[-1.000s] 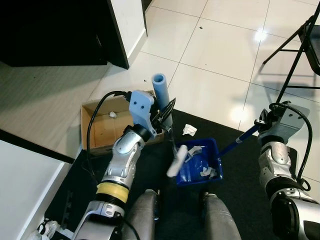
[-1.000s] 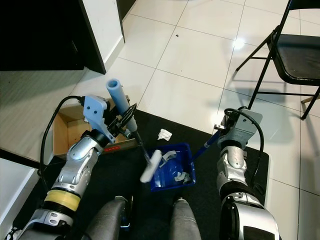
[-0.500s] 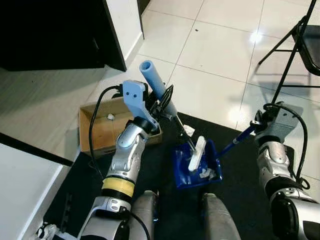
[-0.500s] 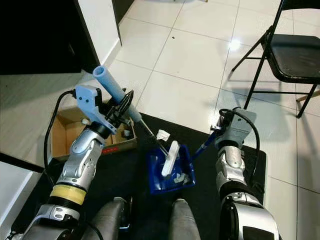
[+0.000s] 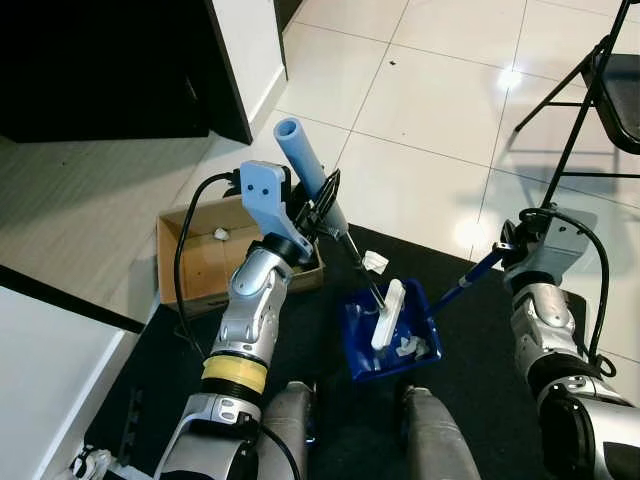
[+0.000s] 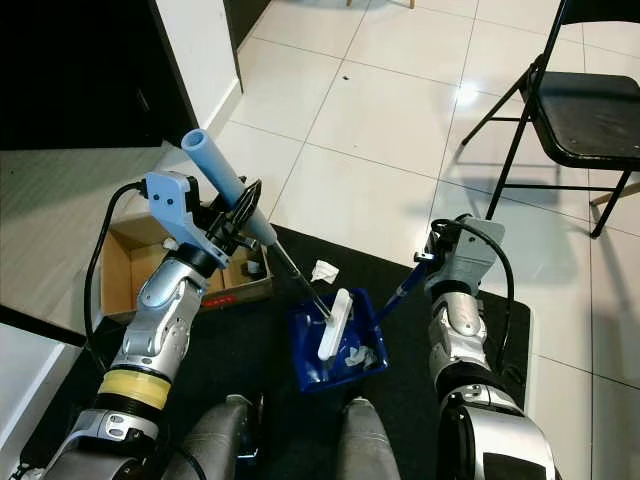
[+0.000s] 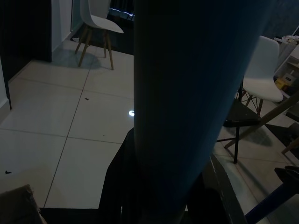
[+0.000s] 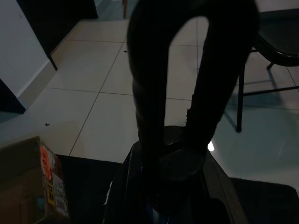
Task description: Sweep floor
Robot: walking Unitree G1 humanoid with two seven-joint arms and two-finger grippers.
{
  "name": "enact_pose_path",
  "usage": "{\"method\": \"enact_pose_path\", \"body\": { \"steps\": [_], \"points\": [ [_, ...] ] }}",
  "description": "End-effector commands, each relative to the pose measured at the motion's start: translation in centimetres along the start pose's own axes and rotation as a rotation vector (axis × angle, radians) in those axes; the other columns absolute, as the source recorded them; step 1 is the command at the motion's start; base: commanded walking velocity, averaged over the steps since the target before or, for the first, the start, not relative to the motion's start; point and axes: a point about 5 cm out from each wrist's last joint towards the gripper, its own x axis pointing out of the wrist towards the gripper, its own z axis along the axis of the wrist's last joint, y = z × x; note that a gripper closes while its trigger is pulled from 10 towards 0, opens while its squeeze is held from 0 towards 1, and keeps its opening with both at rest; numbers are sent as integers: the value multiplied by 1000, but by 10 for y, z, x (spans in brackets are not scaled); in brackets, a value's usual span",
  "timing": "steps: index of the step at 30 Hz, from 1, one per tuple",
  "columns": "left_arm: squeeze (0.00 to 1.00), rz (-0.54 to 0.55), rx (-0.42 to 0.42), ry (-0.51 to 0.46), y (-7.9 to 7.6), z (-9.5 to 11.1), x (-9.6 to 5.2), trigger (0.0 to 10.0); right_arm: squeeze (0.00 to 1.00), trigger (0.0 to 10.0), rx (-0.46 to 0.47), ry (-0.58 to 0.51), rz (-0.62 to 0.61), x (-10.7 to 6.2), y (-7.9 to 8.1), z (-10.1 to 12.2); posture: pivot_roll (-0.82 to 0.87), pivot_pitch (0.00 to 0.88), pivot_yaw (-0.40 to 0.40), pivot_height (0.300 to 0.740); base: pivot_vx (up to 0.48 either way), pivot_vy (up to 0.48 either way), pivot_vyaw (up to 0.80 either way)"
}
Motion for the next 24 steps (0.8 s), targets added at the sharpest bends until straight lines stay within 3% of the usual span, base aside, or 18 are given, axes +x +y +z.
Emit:
{"method": "enact_pose_path", "body": {
  "steps": [1,24],
  "points": [
    [0,16,10,11,4,-4,-7,10000,0,10000,36,39,-19,-4,-4,-8,8,196,15,740,0,0,0],
    [0,36,12,33,9,-9,-12,10000,0,10000,16,62,-14,-6,-2,-12,11,202,14,740,0,0,0]
  ]
}}
